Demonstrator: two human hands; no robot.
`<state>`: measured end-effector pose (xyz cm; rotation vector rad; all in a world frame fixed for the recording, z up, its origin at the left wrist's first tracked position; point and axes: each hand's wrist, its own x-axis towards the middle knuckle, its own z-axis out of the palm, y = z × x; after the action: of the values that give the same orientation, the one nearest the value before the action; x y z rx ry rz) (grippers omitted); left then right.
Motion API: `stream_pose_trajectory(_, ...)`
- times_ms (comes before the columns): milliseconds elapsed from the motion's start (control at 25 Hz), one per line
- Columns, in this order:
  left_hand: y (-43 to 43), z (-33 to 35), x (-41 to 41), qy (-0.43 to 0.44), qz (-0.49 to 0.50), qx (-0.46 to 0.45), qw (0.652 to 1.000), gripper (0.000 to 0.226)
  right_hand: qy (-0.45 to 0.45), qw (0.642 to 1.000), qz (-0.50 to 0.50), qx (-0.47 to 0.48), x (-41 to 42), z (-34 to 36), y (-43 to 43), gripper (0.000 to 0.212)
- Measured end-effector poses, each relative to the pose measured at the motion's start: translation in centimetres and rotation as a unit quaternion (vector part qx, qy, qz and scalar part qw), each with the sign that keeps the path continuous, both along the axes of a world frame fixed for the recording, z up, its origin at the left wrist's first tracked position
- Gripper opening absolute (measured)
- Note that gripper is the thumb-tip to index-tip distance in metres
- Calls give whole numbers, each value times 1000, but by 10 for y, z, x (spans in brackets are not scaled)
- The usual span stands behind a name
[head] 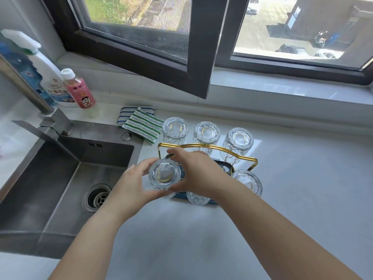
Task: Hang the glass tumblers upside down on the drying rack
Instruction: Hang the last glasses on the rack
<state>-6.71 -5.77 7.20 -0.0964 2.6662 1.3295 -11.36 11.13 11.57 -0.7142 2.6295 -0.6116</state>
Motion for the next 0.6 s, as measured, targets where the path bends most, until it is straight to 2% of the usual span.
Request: stream_pose_trajectory(600,0,0,0,-7,6,2,1000,83,3,1000,-2,-5,-1,-1,0,89)
